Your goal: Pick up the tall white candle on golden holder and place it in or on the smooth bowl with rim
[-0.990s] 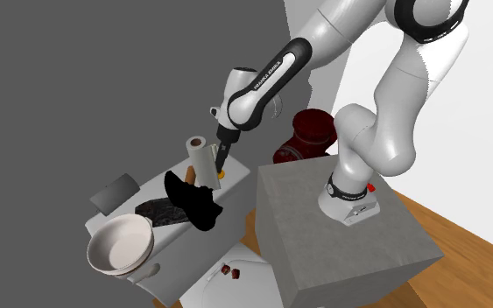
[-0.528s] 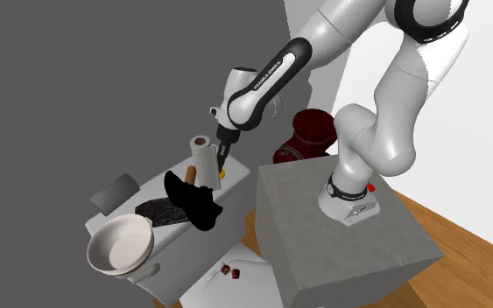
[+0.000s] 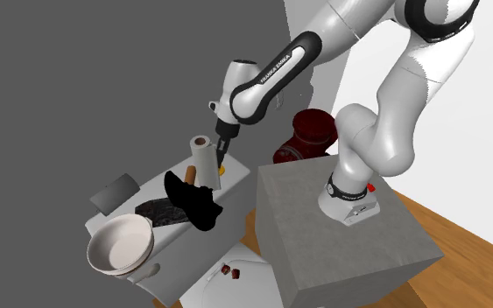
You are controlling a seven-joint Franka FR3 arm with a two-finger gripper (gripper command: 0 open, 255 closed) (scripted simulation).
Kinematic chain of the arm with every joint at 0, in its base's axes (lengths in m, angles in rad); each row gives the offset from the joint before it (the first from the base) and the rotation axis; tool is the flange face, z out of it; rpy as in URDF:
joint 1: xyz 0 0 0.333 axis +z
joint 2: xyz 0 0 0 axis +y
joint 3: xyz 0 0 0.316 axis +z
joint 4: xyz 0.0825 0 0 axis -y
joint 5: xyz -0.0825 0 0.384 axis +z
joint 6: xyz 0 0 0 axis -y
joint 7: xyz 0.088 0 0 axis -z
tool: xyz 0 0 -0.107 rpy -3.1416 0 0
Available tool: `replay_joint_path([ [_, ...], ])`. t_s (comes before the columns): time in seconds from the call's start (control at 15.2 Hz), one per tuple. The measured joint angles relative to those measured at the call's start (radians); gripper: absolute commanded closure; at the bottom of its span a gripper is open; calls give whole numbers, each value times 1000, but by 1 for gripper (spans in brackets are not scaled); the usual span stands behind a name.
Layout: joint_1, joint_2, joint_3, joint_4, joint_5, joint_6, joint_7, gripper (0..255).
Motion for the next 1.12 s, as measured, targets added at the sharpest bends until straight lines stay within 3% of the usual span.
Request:
replay_joint_path([
  [0.59, -78, -109, 63, 32, -122, -129, 116, 255],
  [1.12, -116, -182, 102, 85, -178, -249, 183, 255],
])
